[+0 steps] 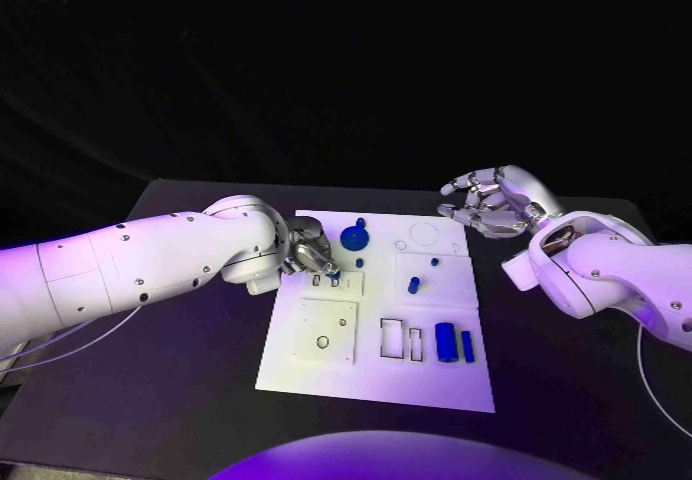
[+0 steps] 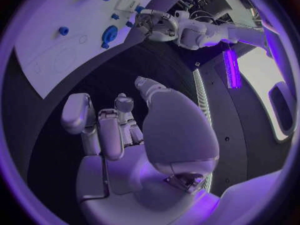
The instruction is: Assemble the parts on the task board
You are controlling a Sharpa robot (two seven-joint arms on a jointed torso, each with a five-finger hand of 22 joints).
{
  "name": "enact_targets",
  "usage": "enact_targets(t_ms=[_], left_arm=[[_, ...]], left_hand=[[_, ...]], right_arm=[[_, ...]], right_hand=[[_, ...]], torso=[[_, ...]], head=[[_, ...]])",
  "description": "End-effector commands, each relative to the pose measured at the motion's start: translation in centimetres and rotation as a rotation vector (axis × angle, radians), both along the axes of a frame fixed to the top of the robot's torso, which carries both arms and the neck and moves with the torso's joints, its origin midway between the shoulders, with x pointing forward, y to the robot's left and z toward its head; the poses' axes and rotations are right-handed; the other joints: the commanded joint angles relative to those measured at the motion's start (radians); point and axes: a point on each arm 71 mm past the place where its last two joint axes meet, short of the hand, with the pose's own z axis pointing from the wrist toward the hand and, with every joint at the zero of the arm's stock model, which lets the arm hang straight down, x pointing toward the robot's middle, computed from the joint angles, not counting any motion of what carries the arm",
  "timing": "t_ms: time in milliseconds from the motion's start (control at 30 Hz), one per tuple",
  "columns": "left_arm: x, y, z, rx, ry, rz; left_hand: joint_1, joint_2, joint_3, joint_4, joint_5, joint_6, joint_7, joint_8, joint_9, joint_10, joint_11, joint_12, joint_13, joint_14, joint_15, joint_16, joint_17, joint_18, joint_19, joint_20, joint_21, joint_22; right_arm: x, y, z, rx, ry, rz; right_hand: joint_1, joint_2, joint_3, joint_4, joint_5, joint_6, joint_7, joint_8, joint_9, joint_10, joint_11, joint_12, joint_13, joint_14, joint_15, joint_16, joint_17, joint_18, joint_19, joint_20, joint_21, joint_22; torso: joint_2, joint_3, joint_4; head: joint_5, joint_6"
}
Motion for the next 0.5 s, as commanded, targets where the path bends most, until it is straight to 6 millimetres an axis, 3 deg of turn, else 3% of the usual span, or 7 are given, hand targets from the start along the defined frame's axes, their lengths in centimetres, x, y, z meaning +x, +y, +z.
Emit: enact_targets(t_ms=[33,500], left_arm=[[0.1,-0.1,0.0,0.004,-0.065,0.012],[-0.3,-0.3,-1.0,0.034,-0.058,-0.005]], left_hand=[[-0.012,0.002,0.166,-0.169,0.005,0.029,-0.022,0.024,0.135,0.008,-0.001,0.006,0.005,0.004,-0.007,-0.004,0.001,-0.01,0.008,-0.002,0.005,0.003],[-0.027,0.002,0.16,-0.167,0.004,0.034,-0.029,0.037,0.144,0.026,-0.007,0.023,0.025,0.005,-0.012,-0.004,0.002,-0.012,0.016,-0.005,0.008,0.012]], right_arm=[[0.0,0.0,-0.1,-0.004,0.006,0.011],[0.0,-0.1,-0.1,-0.005,0.006,0.009]], right_hand=[[-0.01,0.003,0.003,0.007,0.009,-0.004,-0.002,0.004,0.001,-0.007,0.0,-0.003,-0.001,0.008,0.001,-0.006,-0.001,0.012,-0.007,-0.002,-0.008,-0.003],[-0.01,0.003,0.003,0.007,0.012,-0.004,-0.002,0.004,0.002,-0.008,0.0,-0.004,-0.002,0.008,0.001,-0.007,-0.002,0.013,-0.008,-0.002,-0.01,-0.004]], torso=[[0.0,-0.0015,-0.0011],[0.001,-0.0022,-0.0036]], head=[[0.003,-0.001],[0.002,-0.003]])
